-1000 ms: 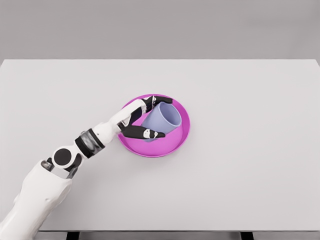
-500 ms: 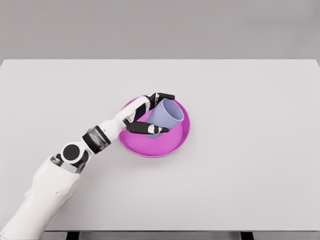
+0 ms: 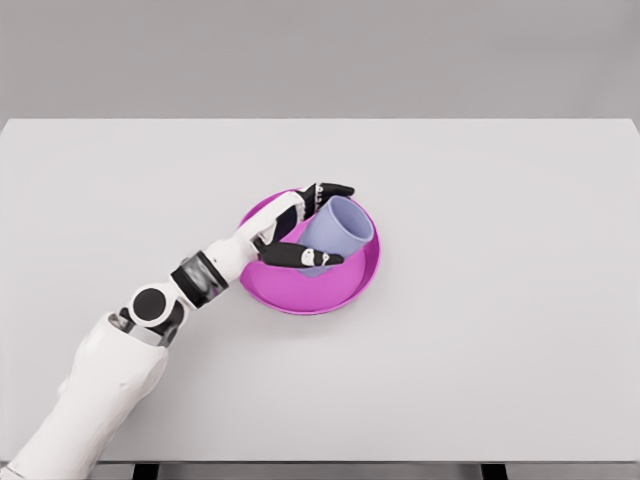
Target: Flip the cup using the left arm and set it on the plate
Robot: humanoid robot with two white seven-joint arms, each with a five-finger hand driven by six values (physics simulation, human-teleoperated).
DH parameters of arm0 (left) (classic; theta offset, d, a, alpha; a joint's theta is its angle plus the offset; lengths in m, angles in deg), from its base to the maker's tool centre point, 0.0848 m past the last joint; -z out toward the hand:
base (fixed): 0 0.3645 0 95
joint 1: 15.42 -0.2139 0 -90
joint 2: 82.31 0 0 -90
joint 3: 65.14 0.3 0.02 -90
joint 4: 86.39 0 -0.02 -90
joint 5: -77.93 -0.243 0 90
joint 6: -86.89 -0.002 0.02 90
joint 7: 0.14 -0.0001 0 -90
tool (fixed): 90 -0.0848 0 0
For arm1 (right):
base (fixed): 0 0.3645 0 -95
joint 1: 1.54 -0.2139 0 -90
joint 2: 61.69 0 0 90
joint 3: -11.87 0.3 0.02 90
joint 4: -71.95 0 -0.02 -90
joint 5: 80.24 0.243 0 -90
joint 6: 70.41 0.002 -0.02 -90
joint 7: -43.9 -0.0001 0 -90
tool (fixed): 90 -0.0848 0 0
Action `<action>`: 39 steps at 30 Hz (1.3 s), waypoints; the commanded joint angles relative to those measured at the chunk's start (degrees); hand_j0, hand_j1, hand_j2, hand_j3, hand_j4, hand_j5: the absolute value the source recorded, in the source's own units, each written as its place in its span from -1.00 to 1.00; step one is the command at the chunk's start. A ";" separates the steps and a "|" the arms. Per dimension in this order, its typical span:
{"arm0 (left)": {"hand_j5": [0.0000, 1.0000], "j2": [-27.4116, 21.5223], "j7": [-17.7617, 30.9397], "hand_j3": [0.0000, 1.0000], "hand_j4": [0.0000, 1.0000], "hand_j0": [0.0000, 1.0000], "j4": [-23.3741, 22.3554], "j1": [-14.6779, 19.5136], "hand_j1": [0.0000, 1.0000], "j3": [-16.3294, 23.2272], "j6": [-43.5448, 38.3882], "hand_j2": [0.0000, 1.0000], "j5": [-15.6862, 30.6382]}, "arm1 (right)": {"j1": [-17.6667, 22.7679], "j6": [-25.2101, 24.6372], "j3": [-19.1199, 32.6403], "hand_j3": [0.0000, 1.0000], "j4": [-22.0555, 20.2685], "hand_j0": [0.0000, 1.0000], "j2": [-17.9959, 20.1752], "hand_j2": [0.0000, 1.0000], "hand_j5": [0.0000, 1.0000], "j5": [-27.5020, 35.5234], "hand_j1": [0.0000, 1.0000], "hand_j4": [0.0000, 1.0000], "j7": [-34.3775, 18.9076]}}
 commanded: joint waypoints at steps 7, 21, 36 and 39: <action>0.59 1.32 0.00 0.59 0.59 0.59 -0.50 -0.09 0.59 -0.33 -0.20 0.59 4.29 | 0.00 0.00 0.00 1.00 0.00 1.00 0.00 1.00 1.00 0.00 1.00 1.00 -0.01; 0.81 1.06 0.00 0.81 0.81 0.81 -2.00 0.09 0.81 -0.68 -1.34 0.81 7.45 | 0.00 0.00 0.00 1.00 0.00 1.00 0.00 1.00 1.00 0.00 1.00 1.00 -0.01; 0.60 1.41 0.00 0.60 0.60 0.60 -1.56 -0.26 0.60 -0.86 -1.43 0.60 9.03 | 0.00 0.00 0.00 1.00 0.00 1.00 0.00 1.00 1.00 0.00 1.00 1.00 -0.01; 0.60 1.41 0.08 0.60 0.60 0.60 -1.38 -0.53 0.60 -1.65 -1.26 0.60 10.26 | 0.00 0.00 0.00 1.00 0.00 1.00 0.00 1.00 1.00 0.00 1.00 1.00 -0.01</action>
